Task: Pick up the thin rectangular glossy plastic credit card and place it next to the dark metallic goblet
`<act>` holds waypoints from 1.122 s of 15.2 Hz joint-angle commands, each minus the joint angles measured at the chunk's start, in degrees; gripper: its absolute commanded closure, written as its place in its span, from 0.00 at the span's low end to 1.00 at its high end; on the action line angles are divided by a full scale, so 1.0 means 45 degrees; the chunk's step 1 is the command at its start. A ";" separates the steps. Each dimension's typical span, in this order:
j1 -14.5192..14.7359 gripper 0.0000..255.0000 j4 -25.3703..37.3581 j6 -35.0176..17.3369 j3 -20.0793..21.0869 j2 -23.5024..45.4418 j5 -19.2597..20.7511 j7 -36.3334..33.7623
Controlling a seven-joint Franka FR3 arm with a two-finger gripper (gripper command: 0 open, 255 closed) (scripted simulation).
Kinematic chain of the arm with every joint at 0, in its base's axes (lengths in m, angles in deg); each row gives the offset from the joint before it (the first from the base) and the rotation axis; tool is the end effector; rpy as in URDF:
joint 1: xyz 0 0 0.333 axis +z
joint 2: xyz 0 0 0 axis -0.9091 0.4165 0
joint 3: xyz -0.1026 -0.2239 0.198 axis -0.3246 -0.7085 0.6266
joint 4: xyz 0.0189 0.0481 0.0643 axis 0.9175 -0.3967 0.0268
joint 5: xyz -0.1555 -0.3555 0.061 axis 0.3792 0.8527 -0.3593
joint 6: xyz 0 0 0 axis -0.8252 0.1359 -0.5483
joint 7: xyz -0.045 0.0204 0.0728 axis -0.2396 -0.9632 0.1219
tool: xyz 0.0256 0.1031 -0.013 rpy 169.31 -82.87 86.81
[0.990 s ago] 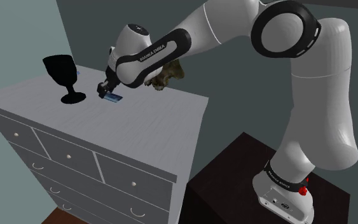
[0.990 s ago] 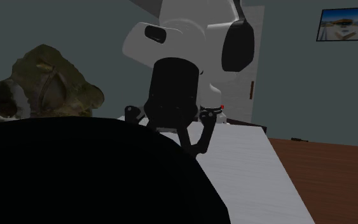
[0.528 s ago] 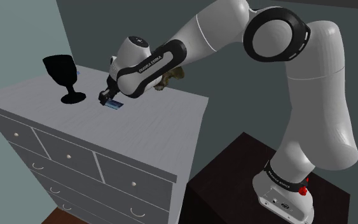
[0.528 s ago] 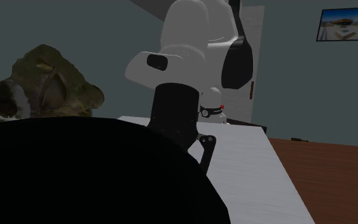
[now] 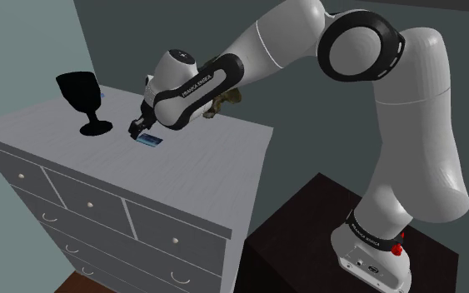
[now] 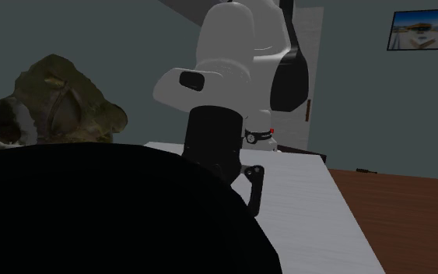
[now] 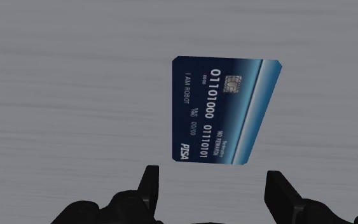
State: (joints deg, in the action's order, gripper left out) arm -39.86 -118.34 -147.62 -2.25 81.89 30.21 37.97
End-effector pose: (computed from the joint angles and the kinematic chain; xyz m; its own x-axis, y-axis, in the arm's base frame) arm 0.6415 0.2986 0.3304 0.7399 0.3856 0.5512 0.4599 -0.8880 0.0038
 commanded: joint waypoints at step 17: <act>0.0017 0.00 -0.1327 0.0435 -0.0043 -0.1763 0.0027 -0.0017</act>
